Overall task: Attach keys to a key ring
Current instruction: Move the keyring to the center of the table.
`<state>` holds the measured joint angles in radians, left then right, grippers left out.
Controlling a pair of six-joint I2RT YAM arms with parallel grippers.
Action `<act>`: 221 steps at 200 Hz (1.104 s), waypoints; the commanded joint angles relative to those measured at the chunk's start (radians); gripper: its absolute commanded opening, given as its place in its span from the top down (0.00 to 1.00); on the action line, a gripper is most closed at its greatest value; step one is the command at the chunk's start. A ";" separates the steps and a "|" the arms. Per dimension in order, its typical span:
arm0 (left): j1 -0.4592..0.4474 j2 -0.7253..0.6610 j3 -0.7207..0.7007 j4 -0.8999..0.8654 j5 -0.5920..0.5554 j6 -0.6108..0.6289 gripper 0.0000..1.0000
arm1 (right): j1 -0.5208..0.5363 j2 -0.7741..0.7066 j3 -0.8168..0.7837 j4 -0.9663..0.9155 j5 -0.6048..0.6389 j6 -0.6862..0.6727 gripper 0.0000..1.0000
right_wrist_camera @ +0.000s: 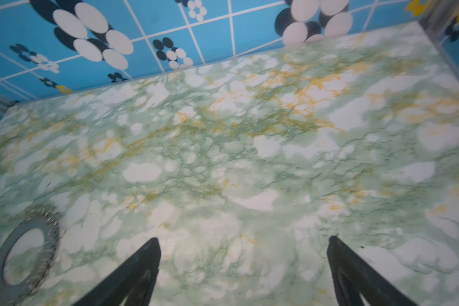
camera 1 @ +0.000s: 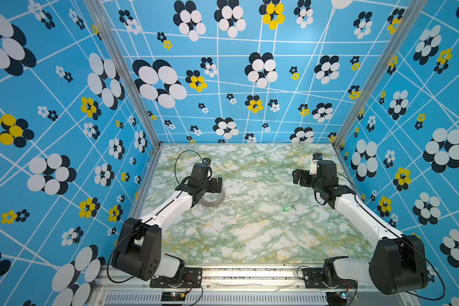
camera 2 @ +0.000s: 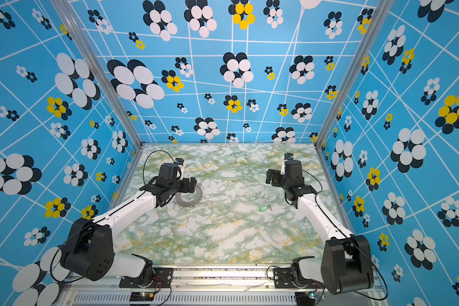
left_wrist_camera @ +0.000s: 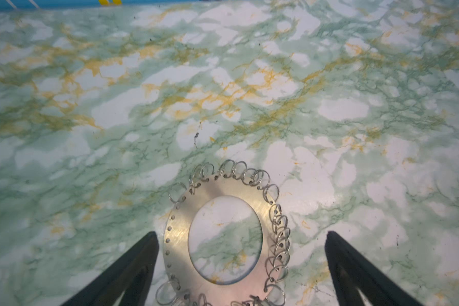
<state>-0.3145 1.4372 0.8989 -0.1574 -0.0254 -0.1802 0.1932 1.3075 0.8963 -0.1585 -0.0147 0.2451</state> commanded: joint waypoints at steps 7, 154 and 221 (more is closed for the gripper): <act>0.000 0.034 0.025 -0.131 0.045 -0.104 0.00 | 0.082 0.016 0.055 -0.192 -0.069 0.025 0.01; -0.068 0.347 0.221 -0.254 0.180 -0.174 0.04 | 0.243 0.089 0.168 -0.329 -0.005 0.059 0.01; -0.092 0.411 0.213 -0.231 0.251 -0.247 0.09 | 0.245 0.081 0.168 -0.337 -0.002 0.057 0.01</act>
<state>-0.3893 1.8141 1.1030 -0.3645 0.1707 -0.3828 0.4301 1.4010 1.0409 -0.4656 -0.0353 0.2935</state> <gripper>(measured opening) 0.920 0.992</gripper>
